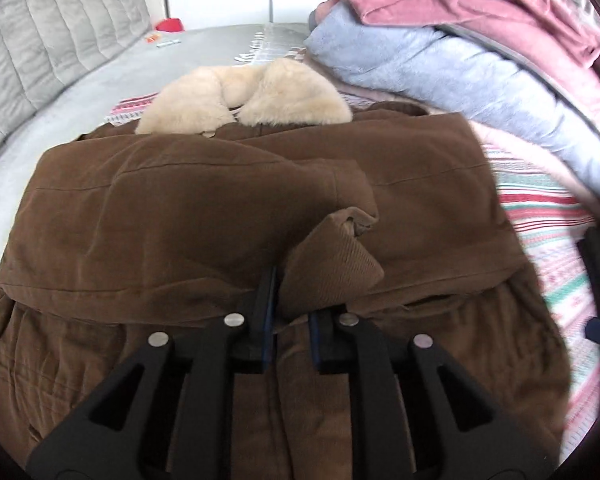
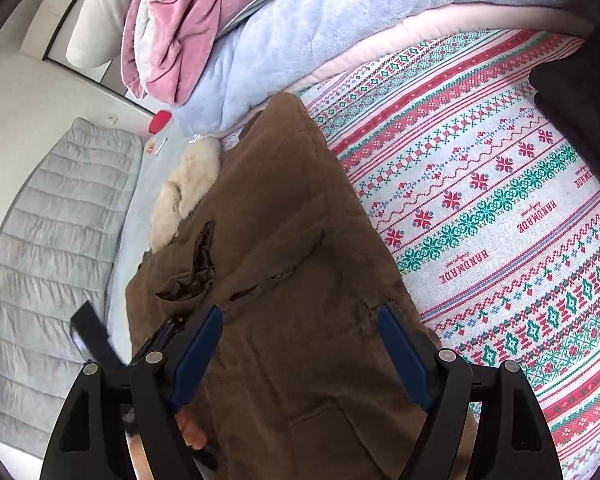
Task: Fold large clothes
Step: 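Lay the held sleeve across the coat body and open the left gripper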
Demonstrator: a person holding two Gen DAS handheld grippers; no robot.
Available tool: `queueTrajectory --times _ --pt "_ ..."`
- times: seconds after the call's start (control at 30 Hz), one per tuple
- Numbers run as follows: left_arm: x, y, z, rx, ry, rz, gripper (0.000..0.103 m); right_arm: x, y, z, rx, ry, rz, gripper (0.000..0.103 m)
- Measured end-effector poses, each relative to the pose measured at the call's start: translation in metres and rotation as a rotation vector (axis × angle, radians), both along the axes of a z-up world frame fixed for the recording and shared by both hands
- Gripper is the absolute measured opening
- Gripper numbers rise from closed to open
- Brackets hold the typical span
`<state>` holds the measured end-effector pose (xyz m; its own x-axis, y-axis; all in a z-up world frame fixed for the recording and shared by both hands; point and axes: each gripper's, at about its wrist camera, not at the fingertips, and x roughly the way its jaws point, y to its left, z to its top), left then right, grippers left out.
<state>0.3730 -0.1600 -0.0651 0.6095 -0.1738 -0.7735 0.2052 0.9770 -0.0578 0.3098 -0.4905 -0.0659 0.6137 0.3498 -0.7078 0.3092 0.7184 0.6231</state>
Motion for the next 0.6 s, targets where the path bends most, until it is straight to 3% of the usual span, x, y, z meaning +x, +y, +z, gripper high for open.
queueTrajectory --times 0.13,0.23,0.3,0.4,0.6 --pt "-0.013 0.017 0.007 -0.130 0.076 -0.068 0.028 -0.002 -0.003 0.000 0.011 0.001 -0.015 0.081" --pt "-0.021 0.022 0.012 -0.269 0.175 -0.188 0.059 -0.003 -0.005 0.002 0.016 -0.006 -0.021 0.081" --pt "-0.029 0.019 0.019 -0.314 0.186 -0.247 0.059 -0.003 -0.005 0.004 0.016 -0.008 -0.023 0.081" --pt "-0.029 0.007 0.034 -0.264 0.143 -0.248 0.062 -0.004 -0.005 0.004 0.017 -0.009 -0.028 0.081" --pt "0.026 -0.065 0.015 0.029 0.184 -0.200 0.063 -0.004 -0.003 0.004 0.015 -0.011 -0.022 0.081"
